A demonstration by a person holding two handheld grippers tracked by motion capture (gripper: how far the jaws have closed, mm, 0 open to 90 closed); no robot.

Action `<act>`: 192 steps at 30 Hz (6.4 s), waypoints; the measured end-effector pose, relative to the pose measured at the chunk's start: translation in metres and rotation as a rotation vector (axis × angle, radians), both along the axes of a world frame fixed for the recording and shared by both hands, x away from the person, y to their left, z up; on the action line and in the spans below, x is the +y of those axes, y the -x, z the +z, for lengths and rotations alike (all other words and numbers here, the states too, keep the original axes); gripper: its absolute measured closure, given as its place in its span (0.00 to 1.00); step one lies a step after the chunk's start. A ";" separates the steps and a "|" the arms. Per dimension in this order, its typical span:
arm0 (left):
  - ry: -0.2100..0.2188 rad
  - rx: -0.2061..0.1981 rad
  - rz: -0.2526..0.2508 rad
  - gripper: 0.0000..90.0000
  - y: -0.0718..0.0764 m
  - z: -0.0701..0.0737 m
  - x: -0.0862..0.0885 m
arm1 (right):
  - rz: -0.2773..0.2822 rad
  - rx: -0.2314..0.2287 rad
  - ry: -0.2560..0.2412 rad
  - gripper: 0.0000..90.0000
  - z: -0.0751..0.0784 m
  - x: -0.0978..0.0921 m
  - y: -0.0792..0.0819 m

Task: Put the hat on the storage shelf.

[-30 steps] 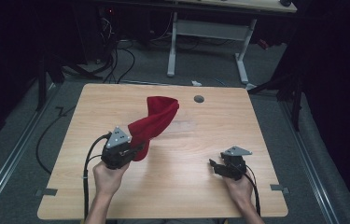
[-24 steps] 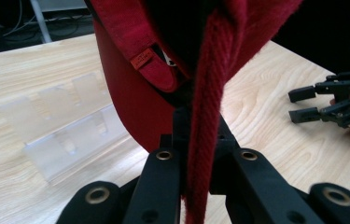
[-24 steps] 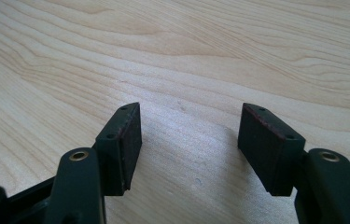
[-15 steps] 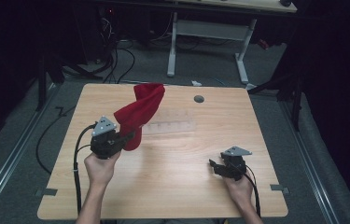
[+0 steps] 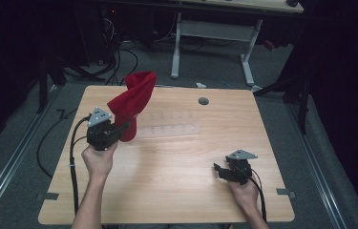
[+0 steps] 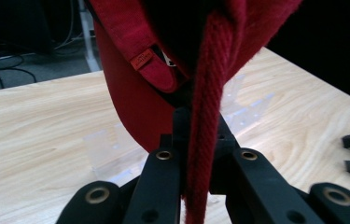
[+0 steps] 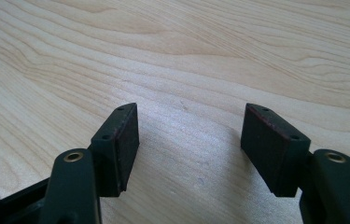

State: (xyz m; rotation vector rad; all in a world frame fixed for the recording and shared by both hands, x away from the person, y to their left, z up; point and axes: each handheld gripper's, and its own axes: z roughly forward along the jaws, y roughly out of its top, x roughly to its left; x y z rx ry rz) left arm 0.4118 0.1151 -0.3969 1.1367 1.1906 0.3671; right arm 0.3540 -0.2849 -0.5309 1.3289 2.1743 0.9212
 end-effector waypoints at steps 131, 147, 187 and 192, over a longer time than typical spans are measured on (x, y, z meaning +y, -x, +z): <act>-0.003 0.133 0.140 0.41 0.011 -0.056 0.033 | 0.010 0.003 0.002 0.38 0.000 0.001 0.001; 0.024 0.136 0.148 0.41 0.028 -0.063 0.038 | 0.012 0.001 0.004 0.38 0.000 0.001 0.001; 0.029 0.129 0.043 0.37 0.063 -0.073 0.000 | 0.011 0.002 0.004 0.38 0.000 0.002 0.001; 0.029 0.126 0.025 0.37 0.065 -0.074 -0.007 | 0.011 0.001 0.004 0.38 0.000 0.002 0.001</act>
